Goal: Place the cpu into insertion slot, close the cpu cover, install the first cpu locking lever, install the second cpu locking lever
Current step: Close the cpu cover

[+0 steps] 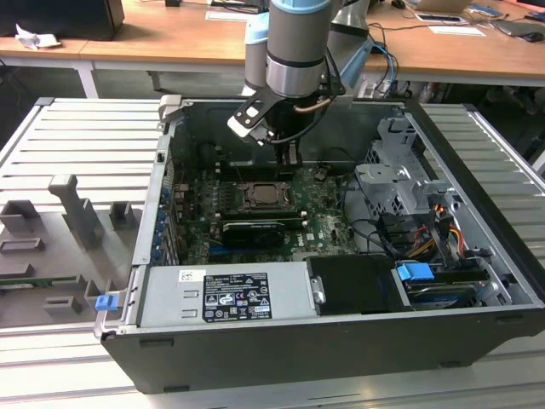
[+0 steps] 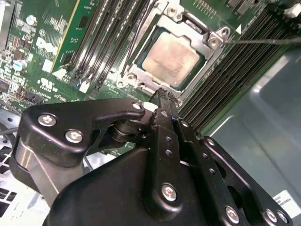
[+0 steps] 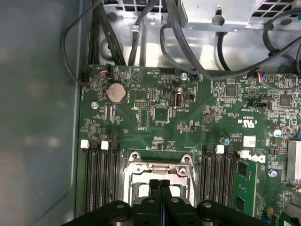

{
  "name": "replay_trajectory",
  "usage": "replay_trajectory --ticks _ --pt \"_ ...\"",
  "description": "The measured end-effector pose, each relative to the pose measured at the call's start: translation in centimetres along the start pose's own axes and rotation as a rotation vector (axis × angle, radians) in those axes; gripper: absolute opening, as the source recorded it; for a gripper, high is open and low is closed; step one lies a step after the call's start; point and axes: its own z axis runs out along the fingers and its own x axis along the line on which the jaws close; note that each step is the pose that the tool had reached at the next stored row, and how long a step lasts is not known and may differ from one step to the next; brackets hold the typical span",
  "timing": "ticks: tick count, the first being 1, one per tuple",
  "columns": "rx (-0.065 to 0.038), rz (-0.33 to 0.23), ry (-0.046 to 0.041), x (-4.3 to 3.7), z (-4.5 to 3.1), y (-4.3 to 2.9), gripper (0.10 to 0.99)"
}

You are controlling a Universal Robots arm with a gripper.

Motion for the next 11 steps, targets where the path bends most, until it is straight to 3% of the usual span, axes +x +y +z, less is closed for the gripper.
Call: replay_trajectory --ticks 11 --pt "0.0 0.0 0.0 0.07 -0.01 -1.69 0.106"
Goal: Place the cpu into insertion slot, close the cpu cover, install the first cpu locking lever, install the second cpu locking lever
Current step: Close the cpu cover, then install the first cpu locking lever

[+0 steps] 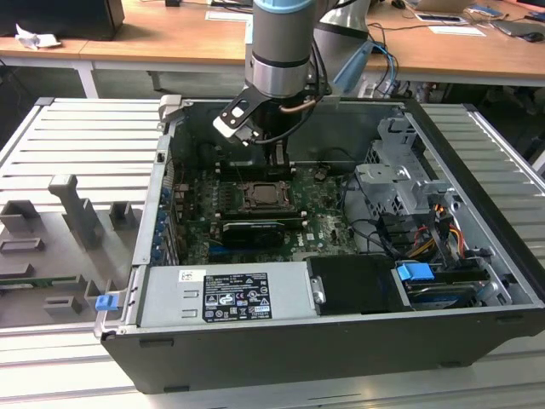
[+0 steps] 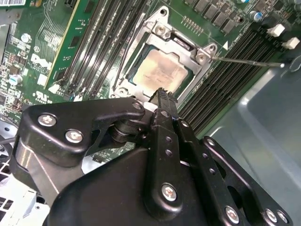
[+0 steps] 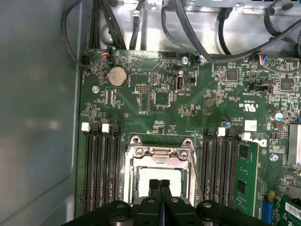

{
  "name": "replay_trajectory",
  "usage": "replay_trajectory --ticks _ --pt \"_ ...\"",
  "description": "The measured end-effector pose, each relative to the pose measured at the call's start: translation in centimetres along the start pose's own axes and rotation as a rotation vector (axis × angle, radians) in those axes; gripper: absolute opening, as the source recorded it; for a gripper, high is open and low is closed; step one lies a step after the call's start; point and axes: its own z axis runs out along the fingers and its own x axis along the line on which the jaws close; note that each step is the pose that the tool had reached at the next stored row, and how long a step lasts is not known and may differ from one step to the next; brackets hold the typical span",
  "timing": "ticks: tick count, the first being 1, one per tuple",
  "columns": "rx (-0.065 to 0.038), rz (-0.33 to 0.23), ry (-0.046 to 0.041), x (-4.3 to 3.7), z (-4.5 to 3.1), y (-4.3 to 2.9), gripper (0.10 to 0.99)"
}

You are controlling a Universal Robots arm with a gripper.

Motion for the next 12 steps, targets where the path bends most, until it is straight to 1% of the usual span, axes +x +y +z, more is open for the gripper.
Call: replay_trajectory --ticks 5,7,9,10,12 --pt "0.0 0.0 0.0 0.02 -0.01 -0.43 0.106" --pt "0.0 0.0 -0.0001 0.01 -0.04 -0.44 0.106" --pt "0.0 0.0 -0.0001 0.03 -0.44 -0.43 0.106" --pt "0.0 0.0 -0.0002 0.04 -0.76 -0.42 0.106" --pt "0.0 0.0 -0.0006 0.06 -1.82 -0.4 0.106"
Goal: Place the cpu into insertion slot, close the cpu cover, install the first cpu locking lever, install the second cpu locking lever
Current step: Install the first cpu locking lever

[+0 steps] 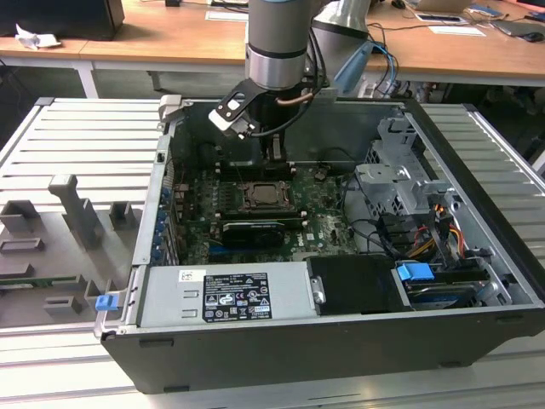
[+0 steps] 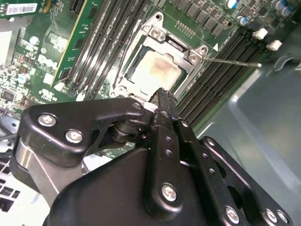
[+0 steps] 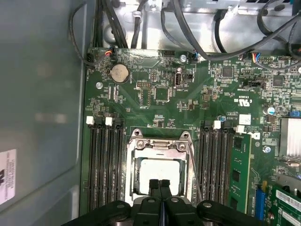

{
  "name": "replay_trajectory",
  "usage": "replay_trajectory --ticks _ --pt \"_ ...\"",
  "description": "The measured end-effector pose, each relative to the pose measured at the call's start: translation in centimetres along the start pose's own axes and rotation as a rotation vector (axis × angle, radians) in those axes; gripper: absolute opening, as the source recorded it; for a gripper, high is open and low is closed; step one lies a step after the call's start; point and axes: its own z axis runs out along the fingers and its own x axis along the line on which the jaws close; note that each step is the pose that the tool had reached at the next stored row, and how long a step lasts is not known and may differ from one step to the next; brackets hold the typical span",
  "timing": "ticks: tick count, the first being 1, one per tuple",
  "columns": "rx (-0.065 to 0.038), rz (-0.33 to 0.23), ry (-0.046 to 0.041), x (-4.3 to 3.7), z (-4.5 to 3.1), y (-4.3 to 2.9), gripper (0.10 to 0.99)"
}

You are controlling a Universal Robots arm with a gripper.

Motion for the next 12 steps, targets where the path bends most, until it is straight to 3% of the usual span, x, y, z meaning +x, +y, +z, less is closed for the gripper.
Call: replay_trajectory --ticks 2,5,9,12 --pt "0.0 0.0 -0.0004 0.02 -0.95 0.02 0.106" --pt "0.0 0.0 -0.0008 0.04 -1.62 0.03 0.106" --pt "0.0 -0.01 -0.0005 0.05 -1.82 0.03 0.106" --pt "0.003 -0.127 0.0011 0.04 -1.8 0.03 0.106"
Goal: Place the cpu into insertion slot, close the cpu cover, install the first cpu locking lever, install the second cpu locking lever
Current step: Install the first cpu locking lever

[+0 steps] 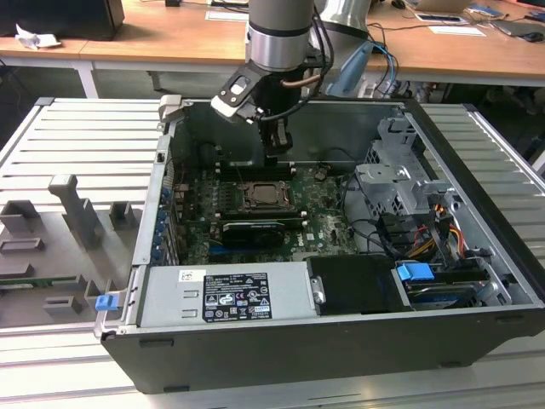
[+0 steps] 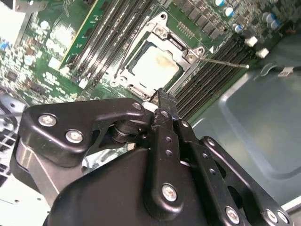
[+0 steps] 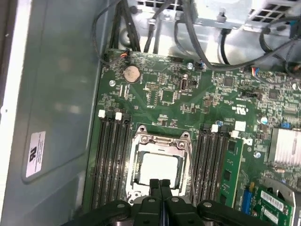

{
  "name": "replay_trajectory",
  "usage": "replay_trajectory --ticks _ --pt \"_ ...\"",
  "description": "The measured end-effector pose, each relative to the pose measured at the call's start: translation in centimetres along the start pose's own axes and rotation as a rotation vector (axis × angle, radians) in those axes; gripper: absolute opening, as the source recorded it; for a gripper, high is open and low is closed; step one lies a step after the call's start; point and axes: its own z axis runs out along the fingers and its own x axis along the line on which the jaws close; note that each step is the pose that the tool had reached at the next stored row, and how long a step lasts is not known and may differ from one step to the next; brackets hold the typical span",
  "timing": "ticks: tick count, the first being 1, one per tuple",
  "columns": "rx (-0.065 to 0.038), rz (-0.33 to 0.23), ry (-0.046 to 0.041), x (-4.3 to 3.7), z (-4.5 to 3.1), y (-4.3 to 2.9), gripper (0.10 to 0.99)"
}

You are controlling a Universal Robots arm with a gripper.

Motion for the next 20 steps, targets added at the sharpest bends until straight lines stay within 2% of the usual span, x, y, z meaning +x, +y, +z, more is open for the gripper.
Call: replay_trajectory --ticks 2,6,8,20 --pt "0.001 -0.051 0.0009 0.0 0.03 0.0 0.106" --pt "0.003 -0.101 0.0019 0.0 0.08 -0.02 0.106" --pt "0.004 -0.165 0.0031 0.0 0.09 -0.02 0.106" --pt "0.008 -0.324 0.006 0.0 0.09 -0.02 0.106"
